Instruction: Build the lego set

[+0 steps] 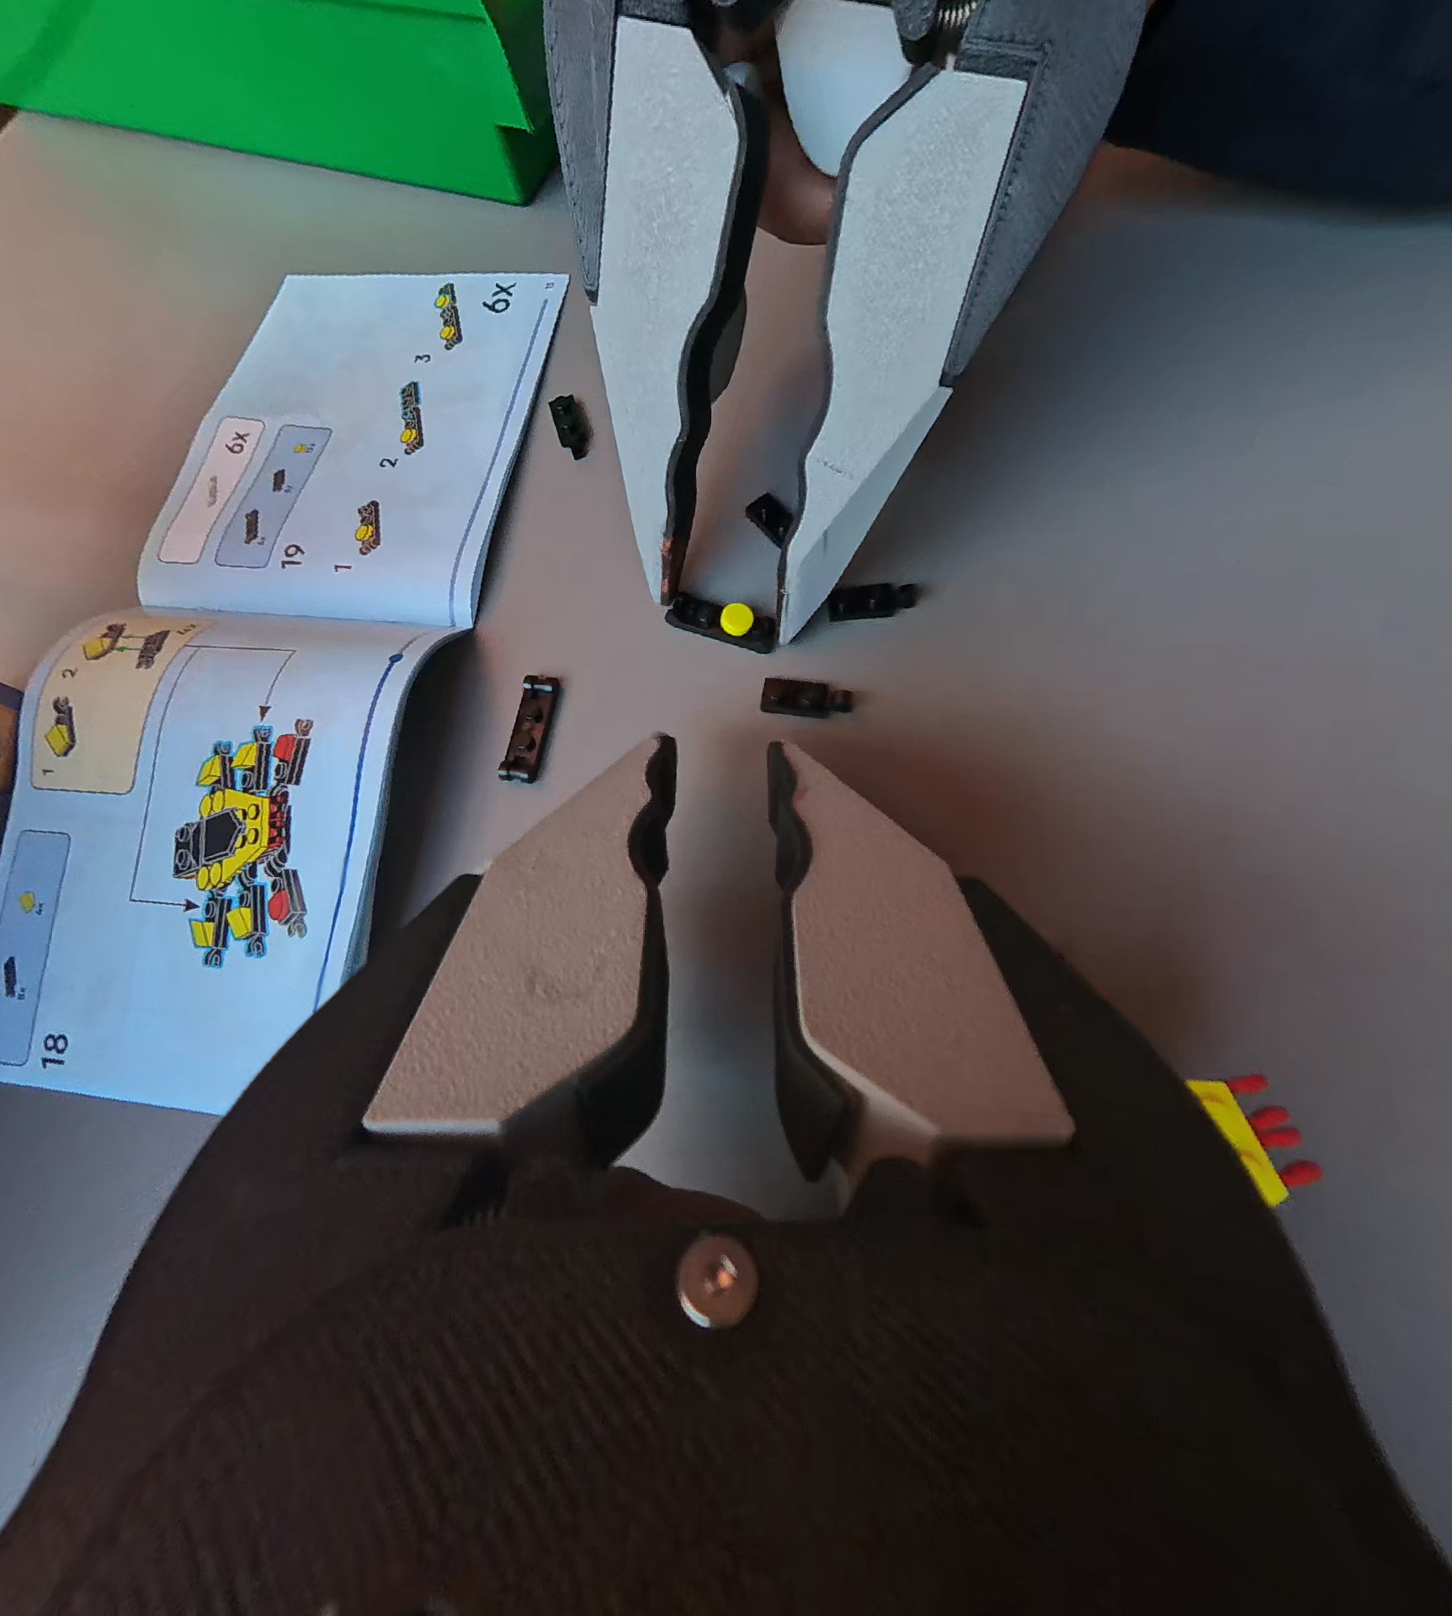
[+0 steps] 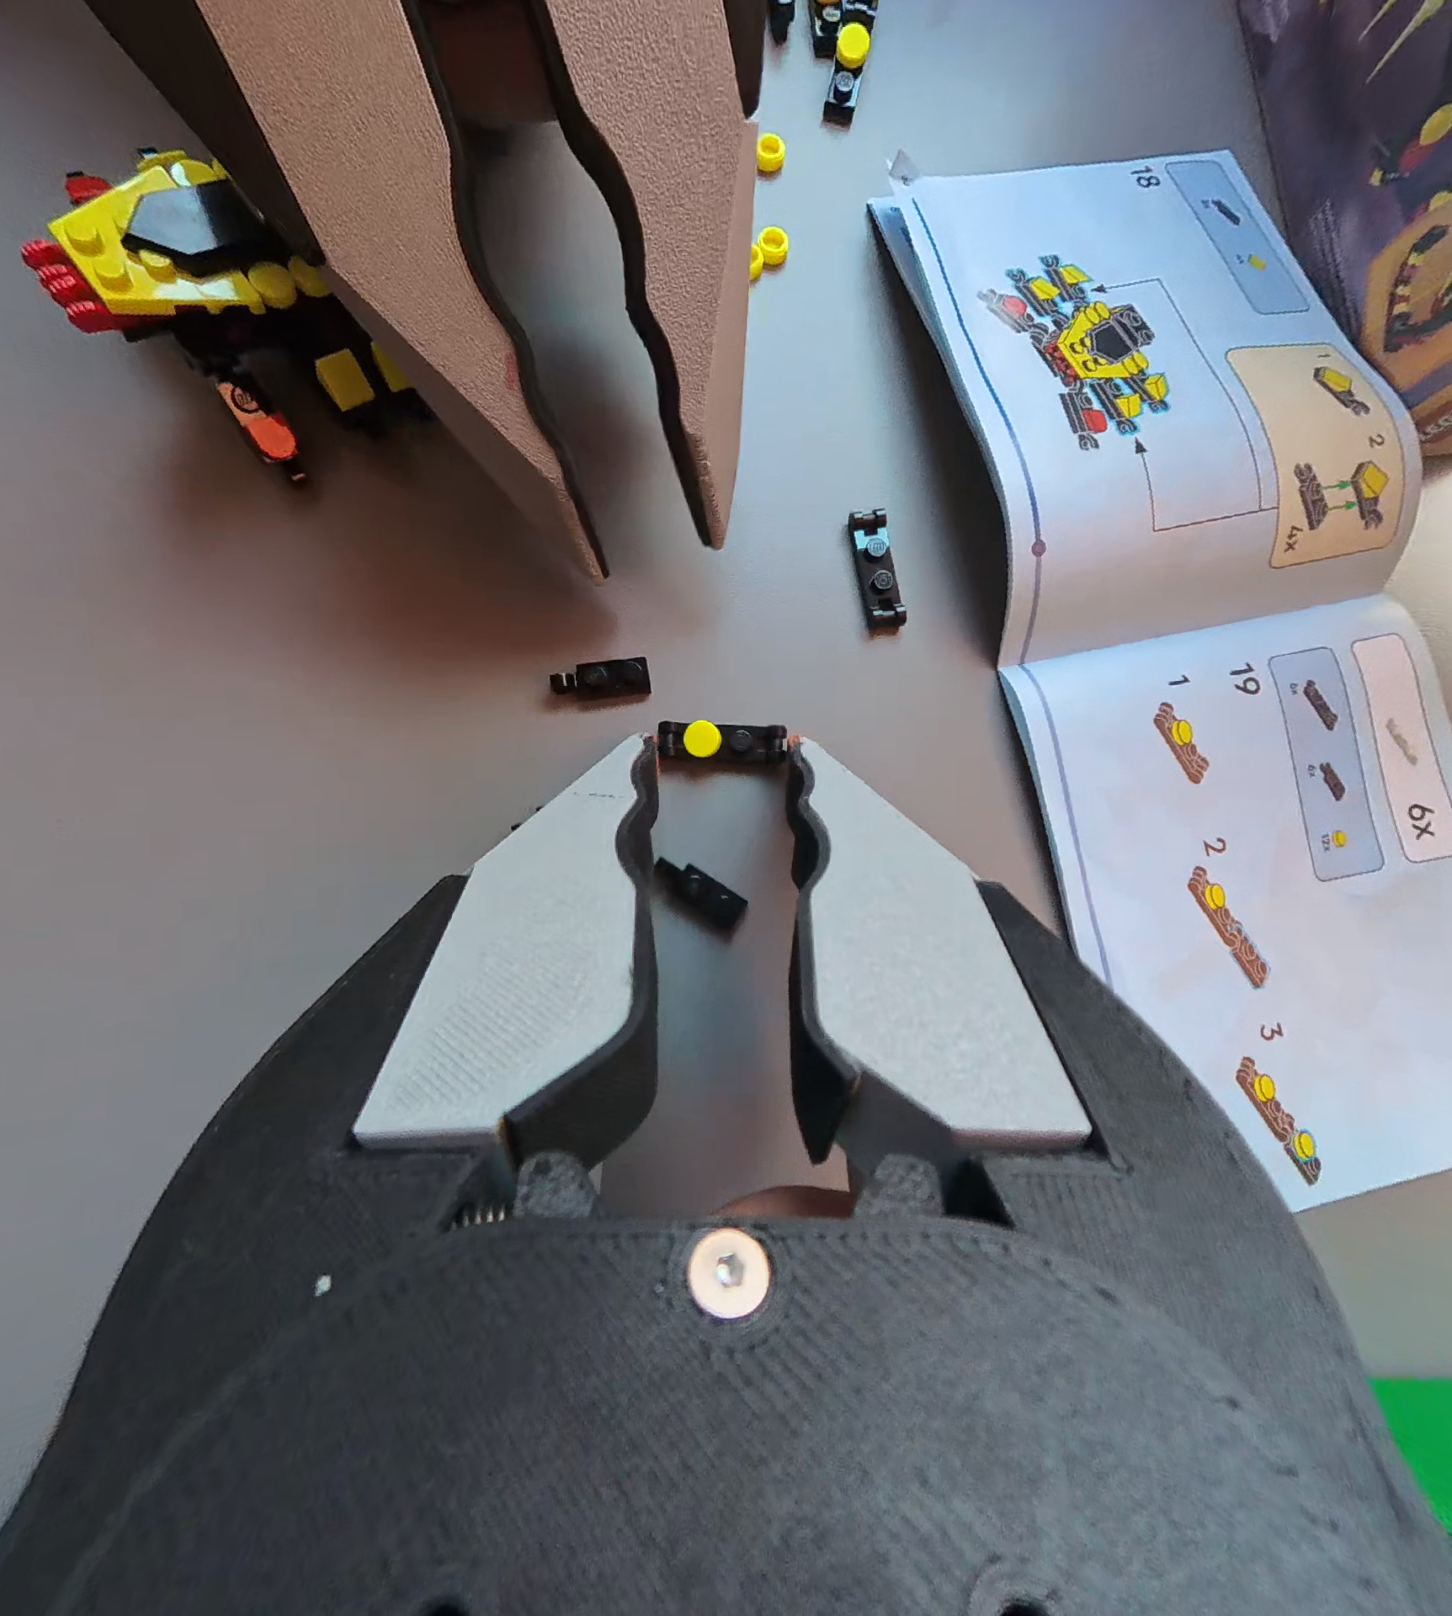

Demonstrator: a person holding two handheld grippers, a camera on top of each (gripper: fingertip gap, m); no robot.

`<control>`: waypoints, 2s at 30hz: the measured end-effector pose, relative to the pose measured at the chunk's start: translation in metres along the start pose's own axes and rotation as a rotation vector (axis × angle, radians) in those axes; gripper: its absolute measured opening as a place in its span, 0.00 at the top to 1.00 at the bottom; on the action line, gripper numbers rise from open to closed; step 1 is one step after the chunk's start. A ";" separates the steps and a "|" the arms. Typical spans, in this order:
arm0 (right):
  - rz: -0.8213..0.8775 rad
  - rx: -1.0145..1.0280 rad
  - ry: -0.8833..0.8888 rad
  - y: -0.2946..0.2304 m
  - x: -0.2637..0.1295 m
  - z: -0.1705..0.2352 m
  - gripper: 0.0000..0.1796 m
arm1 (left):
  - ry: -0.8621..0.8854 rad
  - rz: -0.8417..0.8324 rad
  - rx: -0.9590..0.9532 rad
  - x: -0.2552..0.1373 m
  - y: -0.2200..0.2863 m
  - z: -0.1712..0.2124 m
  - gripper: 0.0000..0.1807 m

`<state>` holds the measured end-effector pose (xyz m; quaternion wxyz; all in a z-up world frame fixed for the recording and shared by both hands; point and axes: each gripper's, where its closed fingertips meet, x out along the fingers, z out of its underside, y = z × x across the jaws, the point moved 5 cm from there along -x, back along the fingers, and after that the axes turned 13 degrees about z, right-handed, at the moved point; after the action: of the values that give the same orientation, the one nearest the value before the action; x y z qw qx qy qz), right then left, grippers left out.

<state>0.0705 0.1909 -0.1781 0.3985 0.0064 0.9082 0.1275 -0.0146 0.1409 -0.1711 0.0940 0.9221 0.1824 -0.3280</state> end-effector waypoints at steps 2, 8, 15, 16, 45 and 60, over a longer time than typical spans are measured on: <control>0.004 -0.006 0.012 0.000 -0.001 -0.003 0.85 | 0.022 0.020 -0.032 -0.002 0.000 0.000 0.90; 0.018 -0.024 0.102 -0.008 -0.015 -0.026 0.85 | 0.171 0.140 -0.220 -0.011 -0.005 -0.006 0.90; 0.065 -0.083 0.121 -0.016 -0.019 -0.039 0.85 | 0.309 0.411 -0.428 -0.014 0.004 -0.016 0.86; 0.075 -0.093 0.120 -0.017 -0.019 -0.040 0.85 | 0.313 0.410 -0.438 -0.015 0.003 -0.016 0.86; 0.267 -0.234 0.174 -0.019 -0.033 -0.058 0.88 | 0.456 0.456 -0.568 -0.018 -0.007 -0.020 0.97; 0.016 -0.001 0.552 -0.028 -0.079 -0.090 0.84 | 0.764 0.549 0.040 -0.067 0.034 -0.050 0.98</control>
<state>0.0617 0.1343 -0.0692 0.1348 -0.0216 0.9823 0.1282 -0.0203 0.1057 -0.0877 0.0854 0.9926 -0.0529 0.0685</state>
